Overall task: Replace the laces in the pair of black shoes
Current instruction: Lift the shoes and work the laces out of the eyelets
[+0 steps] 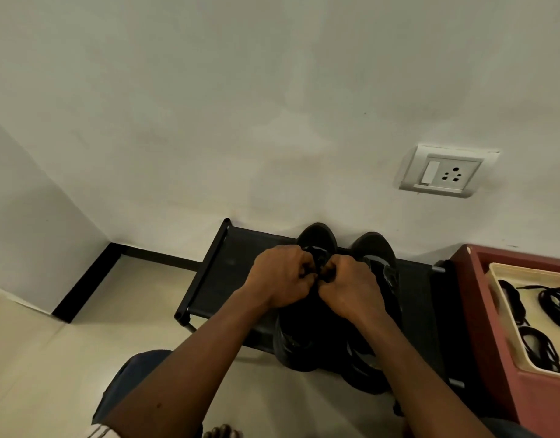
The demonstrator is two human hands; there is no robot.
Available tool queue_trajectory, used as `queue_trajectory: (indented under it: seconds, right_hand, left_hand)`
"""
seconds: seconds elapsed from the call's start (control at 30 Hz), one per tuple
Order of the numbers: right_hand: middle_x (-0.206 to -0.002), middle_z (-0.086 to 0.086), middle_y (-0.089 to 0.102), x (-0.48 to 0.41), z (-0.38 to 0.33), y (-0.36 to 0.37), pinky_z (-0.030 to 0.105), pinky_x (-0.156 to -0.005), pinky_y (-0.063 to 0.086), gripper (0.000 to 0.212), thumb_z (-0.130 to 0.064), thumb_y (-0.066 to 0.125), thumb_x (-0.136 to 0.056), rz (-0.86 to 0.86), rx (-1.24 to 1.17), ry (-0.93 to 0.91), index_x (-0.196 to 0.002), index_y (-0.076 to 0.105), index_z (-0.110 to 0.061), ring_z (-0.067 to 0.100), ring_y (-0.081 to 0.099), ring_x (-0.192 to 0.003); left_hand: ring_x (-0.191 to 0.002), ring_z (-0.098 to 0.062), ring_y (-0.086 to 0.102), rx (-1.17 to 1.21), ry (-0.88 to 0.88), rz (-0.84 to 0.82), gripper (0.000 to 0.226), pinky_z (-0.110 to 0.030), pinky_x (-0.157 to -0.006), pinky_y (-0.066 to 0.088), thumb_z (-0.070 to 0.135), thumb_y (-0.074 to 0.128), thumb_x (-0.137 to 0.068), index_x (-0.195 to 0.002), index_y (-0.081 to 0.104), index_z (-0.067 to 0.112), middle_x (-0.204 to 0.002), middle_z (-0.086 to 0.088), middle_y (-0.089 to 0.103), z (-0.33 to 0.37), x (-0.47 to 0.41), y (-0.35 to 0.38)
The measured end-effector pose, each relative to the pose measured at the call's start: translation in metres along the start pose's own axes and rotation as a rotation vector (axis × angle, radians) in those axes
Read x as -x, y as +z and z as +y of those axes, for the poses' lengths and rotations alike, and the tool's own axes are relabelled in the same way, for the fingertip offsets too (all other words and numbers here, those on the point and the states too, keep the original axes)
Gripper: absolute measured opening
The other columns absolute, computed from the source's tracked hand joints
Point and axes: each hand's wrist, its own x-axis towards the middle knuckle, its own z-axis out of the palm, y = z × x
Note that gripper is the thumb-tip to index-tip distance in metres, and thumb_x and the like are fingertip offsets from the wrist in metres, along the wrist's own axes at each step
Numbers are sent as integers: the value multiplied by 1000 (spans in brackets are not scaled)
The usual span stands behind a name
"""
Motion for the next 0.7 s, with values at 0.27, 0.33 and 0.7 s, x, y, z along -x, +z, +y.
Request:
queue_trajectory:
  seconds: [0.27,0.33,0.7]
  right_hand:
    - [-83,-6,64,-6,2,0,29,-64,53,15,-24,72,-88,-4,22,8,-90,58,-29,12,63,-74]
    - [-84,-5,65,-7,5,-1,31,-67,56,16,-24,74,-87,-18,8,22,-92,60,-30,12,64,-76]
    - [-81,-6,67,-12,9,4,29,-64,56,18,-22,76,-84,-30,-67,33,-87,61,-31,11,66,-73]
  left_hand:
    - [-77,-12,58,175,32,119,9,-40,-77,53,31,66,-88,-85,69,23,-83,8,61,-10,-10,2]
    - [-75,-10,59,257,17,151,9,-38,-74,53,28,67,-89,-82,69,22,-80,9,63,-11,-14,0]
    - [-69,-19,73,853,-325,519,19,-34,-67,54,27,62,-90,-76,67,16,-70,2,67,-44,-25,-35]
